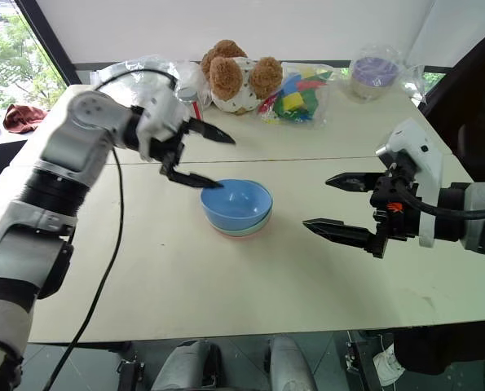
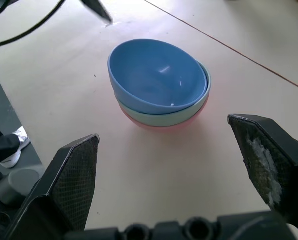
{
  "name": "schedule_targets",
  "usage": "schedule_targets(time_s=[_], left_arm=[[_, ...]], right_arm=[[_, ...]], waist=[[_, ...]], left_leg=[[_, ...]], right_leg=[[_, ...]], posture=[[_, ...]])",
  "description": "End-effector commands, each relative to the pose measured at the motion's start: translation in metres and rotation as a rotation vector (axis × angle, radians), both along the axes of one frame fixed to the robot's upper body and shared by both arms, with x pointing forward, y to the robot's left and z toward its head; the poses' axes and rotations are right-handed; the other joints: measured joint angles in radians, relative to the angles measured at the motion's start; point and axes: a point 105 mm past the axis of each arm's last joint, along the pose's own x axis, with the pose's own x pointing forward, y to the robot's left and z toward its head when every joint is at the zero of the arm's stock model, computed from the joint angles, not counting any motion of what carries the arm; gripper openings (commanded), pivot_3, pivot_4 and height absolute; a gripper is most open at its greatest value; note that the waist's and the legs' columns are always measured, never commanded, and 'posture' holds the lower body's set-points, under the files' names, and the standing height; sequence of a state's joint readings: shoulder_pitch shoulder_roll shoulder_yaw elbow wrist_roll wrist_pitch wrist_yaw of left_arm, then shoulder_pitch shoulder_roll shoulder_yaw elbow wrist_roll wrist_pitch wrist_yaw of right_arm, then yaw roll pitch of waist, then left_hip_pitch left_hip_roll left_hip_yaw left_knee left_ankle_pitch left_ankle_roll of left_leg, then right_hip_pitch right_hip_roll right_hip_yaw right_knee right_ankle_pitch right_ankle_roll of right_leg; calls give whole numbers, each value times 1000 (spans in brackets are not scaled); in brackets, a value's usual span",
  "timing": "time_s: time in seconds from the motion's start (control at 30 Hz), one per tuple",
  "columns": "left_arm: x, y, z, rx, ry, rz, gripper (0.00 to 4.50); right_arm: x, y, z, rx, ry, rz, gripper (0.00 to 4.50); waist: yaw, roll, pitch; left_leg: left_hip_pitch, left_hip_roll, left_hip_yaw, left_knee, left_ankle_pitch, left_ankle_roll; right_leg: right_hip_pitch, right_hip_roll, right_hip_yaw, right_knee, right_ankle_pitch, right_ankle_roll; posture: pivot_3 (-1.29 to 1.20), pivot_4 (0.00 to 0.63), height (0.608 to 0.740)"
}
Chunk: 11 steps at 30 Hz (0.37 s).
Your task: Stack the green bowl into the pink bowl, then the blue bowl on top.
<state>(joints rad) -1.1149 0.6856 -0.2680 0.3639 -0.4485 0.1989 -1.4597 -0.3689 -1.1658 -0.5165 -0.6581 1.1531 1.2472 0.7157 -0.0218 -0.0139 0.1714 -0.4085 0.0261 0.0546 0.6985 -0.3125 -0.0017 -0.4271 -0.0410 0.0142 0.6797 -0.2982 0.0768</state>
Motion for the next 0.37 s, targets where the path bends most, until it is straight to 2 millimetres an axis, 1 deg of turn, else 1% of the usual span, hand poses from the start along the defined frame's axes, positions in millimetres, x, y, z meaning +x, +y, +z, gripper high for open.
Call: schedule_targets(time_s=[0.03, 0.07, 0.1, 0.23, 0.3, 0.37], left_arm=[[-7, 43, 4, -50, 98, 151, 4374], [-9, 51, -3, -35, 109, 190, 4374], [-11, 55, -7, -23, 110, 210, 4374], [-28, 83, -36, -3, 208, 337, 4374], [-37, 90, -47, -19, 246, 377, 4374], [-44, 92, -51, -47, 278, 400, 4374]], right_arm=[[4, -3, 0, -15, -12, 4, 4500], [5, -4, -3, -24, -3, 7, 4500], [5, -5, -6, -31, 0, 10, 4500], [13, -9, -16, -43, 23, 18, 4500], [17, -9, -18, -39, 27, 25, 4500], [21, -9, -20, -46, 25, 34, 4500]], waist=[[-5, 0, 0], [-6, 0, 0], [-3, 0, 0], [10, 0, 0], [10, 0, 0], [11, 0, 0]], left_leg=[[1, 0, 0, -1, 0, 0], [1, 1, -1, -1, 0, 0], [1, 1, -1, -1, 0, 0], [1, -1, -1, 1, 0, -1], [1, -2, 0, 2, 0, 0], [0, -2, -1, 2, 0, 0]], right_leg=[[0, 1, 1, 0, 0, 0], [0, 1, 1, 1, 0, 0], [0, 1, 1, 1, 0, 0], [1, -2, 1, 1, 0, 0], [1, -4, 1, 0, 0, 0], [2, -4, 1, 0, 0, 0]], posture=[[0, 150, 740], [0, 150, 740], [0, 150, 740], [0, 150, 740], [0, 150, 740], [0, 150, 740]])
